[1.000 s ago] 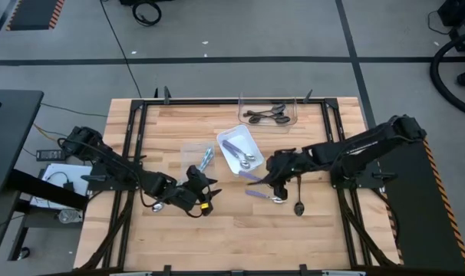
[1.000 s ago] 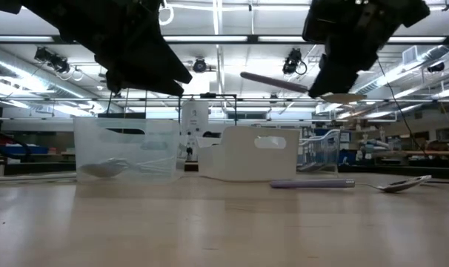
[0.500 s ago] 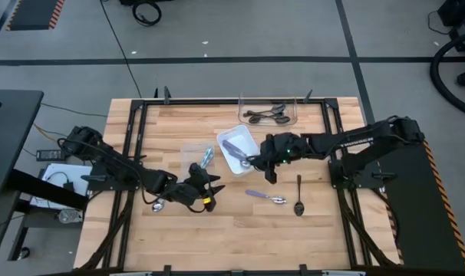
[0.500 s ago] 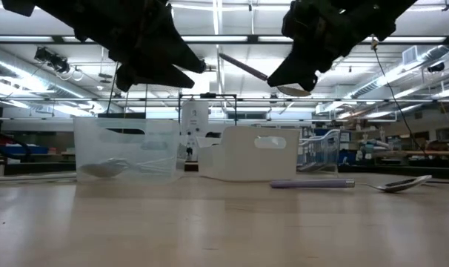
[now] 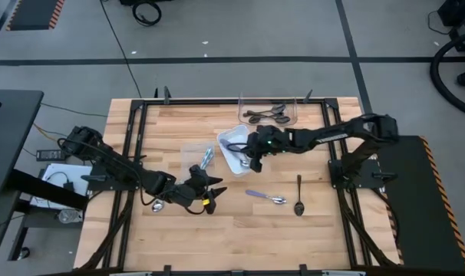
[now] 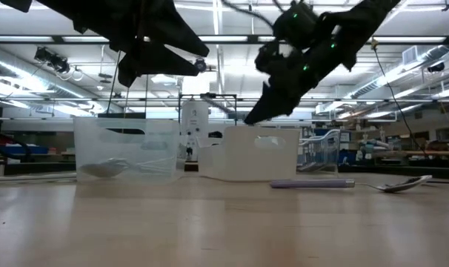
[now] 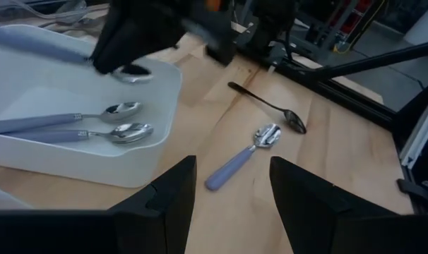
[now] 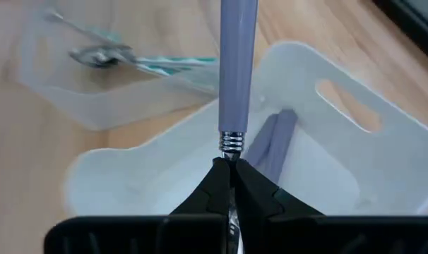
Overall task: Sort silverware by color (type)
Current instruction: Put the purple spoon into the white bin, then put the black spoon into the top transparent bin
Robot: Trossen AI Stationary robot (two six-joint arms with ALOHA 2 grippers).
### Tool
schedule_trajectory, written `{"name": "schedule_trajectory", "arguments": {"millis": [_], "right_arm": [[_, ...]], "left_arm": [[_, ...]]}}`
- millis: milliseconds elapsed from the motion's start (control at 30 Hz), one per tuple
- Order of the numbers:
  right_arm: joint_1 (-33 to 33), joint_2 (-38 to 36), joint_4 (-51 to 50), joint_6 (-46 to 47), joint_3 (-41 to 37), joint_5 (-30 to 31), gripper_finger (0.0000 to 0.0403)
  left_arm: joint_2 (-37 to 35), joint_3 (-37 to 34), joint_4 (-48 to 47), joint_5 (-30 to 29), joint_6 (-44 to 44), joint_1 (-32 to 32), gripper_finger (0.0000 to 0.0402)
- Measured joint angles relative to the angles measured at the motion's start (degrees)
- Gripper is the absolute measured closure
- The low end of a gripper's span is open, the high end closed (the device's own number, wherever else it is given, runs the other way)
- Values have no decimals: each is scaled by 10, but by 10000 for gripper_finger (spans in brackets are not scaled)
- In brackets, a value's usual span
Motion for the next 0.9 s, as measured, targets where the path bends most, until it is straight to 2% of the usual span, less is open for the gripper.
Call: {"name": "schedule_trajectory", "arguments": {"millis": [167,367,733,900], "right_arm": [[-22,61,-3,9,19,-1,387],[-41,79,-40,24,35,-21,378],[-40,71,-56,31,35,-25,290],[-27,65,-59,41,46,-26,266]], "left_arm": [[0,0,1,0,-7,-6,214],[0,0,-2,0,-7,-12,214],[0,0,-12,0,0,-12,214],[0,0,-17,0,22,-15,214]]}}
